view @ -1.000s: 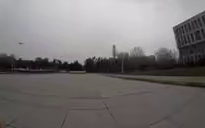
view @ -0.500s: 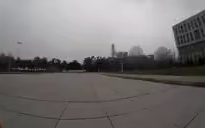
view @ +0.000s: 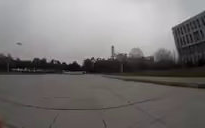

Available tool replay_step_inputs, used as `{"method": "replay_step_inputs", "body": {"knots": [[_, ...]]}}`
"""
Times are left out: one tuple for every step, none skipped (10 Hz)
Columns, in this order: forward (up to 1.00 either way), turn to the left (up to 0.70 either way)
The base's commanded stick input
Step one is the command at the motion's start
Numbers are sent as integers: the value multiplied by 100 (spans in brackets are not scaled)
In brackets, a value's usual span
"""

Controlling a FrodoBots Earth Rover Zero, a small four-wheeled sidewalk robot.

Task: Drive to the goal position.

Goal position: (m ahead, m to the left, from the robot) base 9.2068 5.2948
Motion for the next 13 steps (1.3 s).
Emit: {"method": "replay_step_inputs", "body": {"knots": [[70,-1],[70,-1],[70,-1],[70,14],[70,34],[70,34],[70,34],[70,34],[70,34],[70,34],[70,34],[70,34],[70,34]]}}
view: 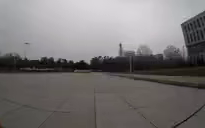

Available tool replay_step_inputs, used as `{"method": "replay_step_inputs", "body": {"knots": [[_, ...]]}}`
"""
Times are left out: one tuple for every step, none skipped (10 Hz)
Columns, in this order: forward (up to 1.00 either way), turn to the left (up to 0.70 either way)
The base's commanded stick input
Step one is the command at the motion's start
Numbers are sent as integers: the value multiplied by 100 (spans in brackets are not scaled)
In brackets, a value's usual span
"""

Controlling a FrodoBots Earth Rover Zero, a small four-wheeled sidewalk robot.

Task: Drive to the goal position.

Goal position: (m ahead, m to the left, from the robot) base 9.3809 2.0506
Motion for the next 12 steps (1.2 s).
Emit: {"method": "replay_step_inputs", "body": {"knots": [[70,34],[70,34],[70,34],[70,34],[70,34],[70,34],[70,34],[70,34],[70,34],[70,34],[70,28],[70,12]]}}
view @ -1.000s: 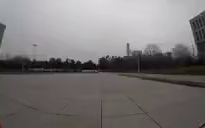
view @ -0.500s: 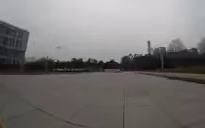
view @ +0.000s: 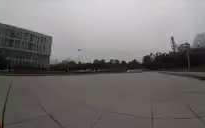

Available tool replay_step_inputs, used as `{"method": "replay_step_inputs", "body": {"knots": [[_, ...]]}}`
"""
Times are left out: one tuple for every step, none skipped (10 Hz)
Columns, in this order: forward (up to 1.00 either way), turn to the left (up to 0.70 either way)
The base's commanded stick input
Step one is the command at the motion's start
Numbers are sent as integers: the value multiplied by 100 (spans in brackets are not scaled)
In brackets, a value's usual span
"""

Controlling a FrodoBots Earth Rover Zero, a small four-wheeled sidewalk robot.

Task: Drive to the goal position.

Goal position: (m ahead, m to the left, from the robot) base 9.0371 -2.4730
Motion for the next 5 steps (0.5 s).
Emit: {"method": "replay_step_inputs", "body": {"knots": [[70,-4],[70,-31],[70,-36],[70,-36],[70,-36]]}}
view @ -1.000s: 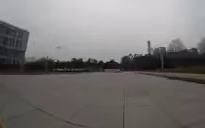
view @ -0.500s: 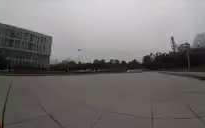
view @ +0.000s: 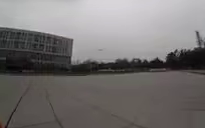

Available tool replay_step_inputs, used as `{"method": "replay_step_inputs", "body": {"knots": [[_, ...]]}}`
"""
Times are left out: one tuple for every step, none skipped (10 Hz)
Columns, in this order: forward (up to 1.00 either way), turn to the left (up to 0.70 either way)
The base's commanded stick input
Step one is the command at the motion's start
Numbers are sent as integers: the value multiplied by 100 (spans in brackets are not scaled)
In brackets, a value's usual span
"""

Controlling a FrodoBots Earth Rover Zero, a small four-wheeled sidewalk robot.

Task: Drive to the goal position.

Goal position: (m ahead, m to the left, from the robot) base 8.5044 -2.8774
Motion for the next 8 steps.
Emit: {"method": "replay_step_inputs", "body": {"knots": [[70,-36],[70,-36],[70,-36],[70,-36],[70,-36],[70,-36],[70,-36],[70,-36]]}}
